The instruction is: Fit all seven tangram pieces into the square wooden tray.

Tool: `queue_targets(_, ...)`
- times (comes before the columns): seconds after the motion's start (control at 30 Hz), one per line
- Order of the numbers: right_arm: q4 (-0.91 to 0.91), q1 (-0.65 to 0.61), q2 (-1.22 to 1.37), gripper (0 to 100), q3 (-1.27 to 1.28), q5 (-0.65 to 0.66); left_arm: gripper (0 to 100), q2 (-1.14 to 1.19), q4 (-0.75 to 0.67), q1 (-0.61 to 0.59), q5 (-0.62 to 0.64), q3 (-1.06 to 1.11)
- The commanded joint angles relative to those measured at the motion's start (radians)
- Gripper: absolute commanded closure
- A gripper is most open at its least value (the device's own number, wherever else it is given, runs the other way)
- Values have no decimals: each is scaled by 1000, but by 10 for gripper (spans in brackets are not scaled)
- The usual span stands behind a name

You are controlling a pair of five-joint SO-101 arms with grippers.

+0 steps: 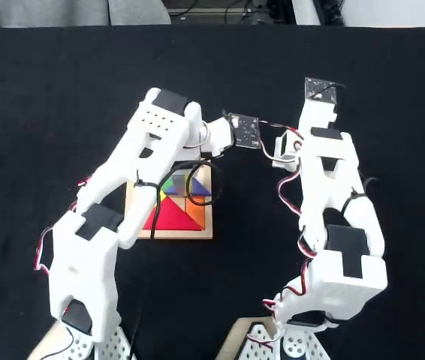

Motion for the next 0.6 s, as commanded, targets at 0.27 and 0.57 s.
queue_targets(0.27,-3,-14,-65,987,-50,-2,817,-83,302,-205,123,-438)
queue_targets(0.57,55,-227,-97,988,-25,296,972,-213,305,-616,632,-386)
